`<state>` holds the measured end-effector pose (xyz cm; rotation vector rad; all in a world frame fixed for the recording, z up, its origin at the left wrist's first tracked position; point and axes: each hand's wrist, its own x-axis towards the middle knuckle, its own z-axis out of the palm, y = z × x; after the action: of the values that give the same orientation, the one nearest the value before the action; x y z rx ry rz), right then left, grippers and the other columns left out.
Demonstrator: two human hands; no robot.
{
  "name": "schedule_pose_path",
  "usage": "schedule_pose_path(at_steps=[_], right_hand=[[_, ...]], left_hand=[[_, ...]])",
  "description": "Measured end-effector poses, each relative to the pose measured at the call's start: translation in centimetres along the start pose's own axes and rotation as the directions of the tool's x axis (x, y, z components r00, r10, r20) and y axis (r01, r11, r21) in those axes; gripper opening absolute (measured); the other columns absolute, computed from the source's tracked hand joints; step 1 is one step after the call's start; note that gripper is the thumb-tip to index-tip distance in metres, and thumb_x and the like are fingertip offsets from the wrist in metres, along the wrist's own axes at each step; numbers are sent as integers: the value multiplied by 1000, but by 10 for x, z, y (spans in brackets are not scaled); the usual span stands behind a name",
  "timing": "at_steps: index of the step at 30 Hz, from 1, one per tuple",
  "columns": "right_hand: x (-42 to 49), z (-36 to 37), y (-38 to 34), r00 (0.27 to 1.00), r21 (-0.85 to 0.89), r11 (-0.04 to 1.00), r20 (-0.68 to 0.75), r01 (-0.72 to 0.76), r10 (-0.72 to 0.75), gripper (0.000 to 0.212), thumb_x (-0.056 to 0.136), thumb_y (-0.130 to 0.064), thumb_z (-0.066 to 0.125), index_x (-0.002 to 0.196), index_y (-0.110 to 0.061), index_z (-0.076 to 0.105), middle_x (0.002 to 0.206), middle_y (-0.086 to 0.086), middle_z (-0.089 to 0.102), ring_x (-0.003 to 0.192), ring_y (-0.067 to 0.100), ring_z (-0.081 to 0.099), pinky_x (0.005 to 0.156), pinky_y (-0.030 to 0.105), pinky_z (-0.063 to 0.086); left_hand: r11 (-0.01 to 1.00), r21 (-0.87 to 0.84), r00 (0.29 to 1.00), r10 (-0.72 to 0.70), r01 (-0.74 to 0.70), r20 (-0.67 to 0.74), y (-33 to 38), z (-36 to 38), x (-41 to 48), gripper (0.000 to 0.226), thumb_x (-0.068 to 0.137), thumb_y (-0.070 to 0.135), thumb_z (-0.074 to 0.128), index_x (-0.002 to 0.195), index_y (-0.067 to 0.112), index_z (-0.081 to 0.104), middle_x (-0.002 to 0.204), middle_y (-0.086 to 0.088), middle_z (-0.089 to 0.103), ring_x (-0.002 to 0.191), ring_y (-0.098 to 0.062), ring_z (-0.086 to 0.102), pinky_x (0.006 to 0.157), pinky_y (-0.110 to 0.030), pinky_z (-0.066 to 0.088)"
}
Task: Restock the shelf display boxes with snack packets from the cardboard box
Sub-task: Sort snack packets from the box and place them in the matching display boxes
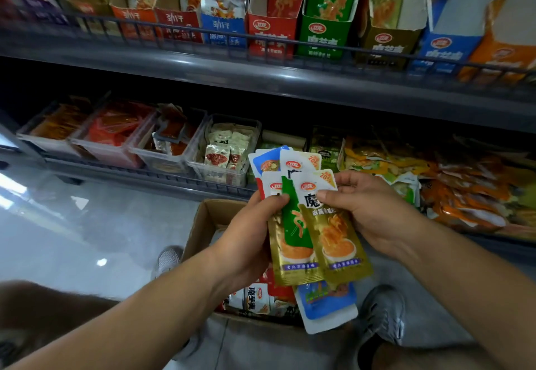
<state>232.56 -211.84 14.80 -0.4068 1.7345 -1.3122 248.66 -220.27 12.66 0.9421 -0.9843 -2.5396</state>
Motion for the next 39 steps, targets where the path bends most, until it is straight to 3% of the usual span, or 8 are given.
schedule_pose_path(at_steps=[4,9,15,21,28,33,36,39], right_hand=[[4,-14,-7,997,174,982,-3,-79,81,26,89,-2,67,115,-3,68,103,18,76,96,35,73,80,46,61],[4,-22,-8,993,336,936,91,-107,81,41,82,-13,66,122,-3,66,116,19,72,108,36,69,92,53,56],[0,-9,2,999,201,979,2,-34,34,23,96,-12,61,118,-7,68,106,15,76,96,31,74,81,44,60],[1,-9,5,998,186,981,-24,-49,54,23,97,-10,60,118,-6,69,106,16,75,99,34,73,86,50,59],[7,-16,1,989,126,992,-149,14,5,14,100,-14,59,106,-14,71,99,8,78,91,27,75,84,46,59],[5,-19,-5,998,211,977,-55,6,6,20,99,-11,58,115,-15,69,105,8,77,95,25,74,78,41,59],[1,-7,3,1000,223,975,-16,-10,14,21,98,-10,59,116,-14,69,107,9,76,97,27,74,78,42,59],[-2,6,12,1000,190,982,-11,2,0,19,96,-11,62,113,-12,71,102,9,77,93,27,75,77,43,59]], left_hand=[[999,18,999,37,-37,9,4,-4,2,46,97,-6,45,138,14,54,122,-19,72,100,-35,73,86,-52,62],[989,64,989,136,-133,-52,11,-5,4,45,92,-10,62,131,11,55,112,-18,76,92,-34,76,77,-47,64],[967,142,976,215,-210,-24,7,-3,-1,39,91,-2,68,124,15,58,113,-14,77,100,-32,76,76,-44,64],[951,195,969,247,-240,-7,3,-3,-2,52,88,-1,72,135,12,53,122,-16,73,109,-36,72,90,-58,59],[986,38,981,166,-163,-103,3,-1,1,23,97,8,64,118,17,64,104,-8,79,90,-27,78,69,-41,65],[985,19,964,169,-169,-206,6,-3,7,26,97,9,66,122,18,62,101,-8,80,84,-26,78,64,-42,64],[978,46,967,208,-204,-145,5,1,6,38,97,9,65,133,18,56,112,-8,78,95,-27,77,69,-40,64],[968,91,968,241,-235,-67,2,3,4,45,97,6,64,138,17,52,121,-10,74,107,-29,74,83,-44,64]])
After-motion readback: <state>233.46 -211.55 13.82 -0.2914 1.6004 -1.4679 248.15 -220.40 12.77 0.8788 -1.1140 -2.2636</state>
